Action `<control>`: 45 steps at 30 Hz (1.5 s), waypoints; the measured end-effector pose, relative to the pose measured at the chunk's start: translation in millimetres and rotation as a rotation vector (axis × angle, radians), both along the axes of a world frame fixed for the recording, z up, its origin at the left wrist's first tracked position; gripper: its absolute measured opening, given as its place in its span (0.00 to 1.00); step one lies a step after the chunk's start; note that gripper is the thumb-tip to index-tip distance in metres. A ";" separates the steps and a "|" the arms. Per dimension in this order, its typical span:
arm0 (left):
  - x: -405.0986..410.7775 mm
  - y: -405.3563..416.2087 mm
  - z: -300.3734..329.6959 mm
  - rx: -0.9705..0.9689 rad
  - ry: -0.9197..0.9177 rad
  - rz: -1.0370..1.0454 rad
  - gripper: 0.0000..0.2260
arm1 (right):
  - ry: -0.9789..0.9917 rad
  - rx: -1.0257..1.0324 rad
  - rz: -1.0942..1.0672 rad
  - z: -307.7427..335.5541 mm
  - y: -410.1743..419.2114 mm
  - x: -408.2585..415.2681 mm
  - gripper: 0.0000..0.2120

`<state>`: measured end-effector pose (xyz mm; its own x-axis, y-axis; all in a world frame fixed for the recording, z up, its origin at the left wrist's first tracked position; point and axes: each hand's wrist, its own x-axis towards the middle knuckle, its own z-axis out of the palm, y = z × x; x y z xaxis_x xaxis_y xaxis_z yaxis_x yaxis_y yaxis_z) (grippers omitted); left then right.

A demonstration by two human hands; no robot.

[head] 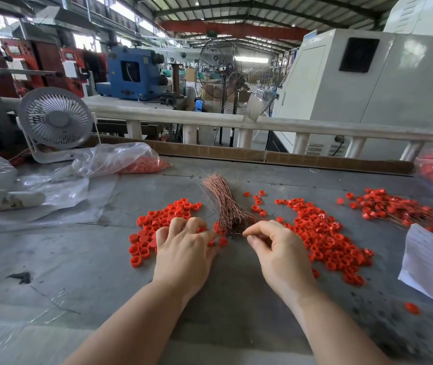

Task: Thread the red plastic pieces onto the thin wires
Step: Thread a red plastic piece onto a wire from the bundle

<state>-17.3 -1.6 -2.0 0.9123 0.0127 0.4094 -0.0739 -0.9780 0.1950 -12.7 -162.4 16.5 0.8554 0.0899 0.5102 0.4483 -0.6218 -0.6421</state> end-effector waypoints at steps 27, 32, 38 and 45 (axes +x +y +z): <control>15.5 -33.2 33.4 -0.404 -0.041 -0.206 0.05 | -0.017 0.163 -0.152 3.6 -10.5 7.3 0.06; 12.8 -36.8 22.3 -0.657 -0.087 -0.287 0.08 | -0.012 0.192 -0.137 3.3 -10.7 8.2 0.07; 8.9 -31.2 20.5 -1.097 -0.016 -0.337 0.14 | -0.063 0.215 -0.090 2.5 -6.9 9.1 0.07; 5.1 -26.7 21.2 -1.401 0.083 -0.428 0.12 | -0.103 0.192 -0.036 2.7 -2.2 6.4 0.08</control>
<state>-12.2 -28.2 19.1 0.9685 0.0752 0.2373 -0.2443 0.1038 0.9641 -6.3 -164.5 19.2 0.7986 -0.0470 0.6001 0.4978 -0.5089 -0.7023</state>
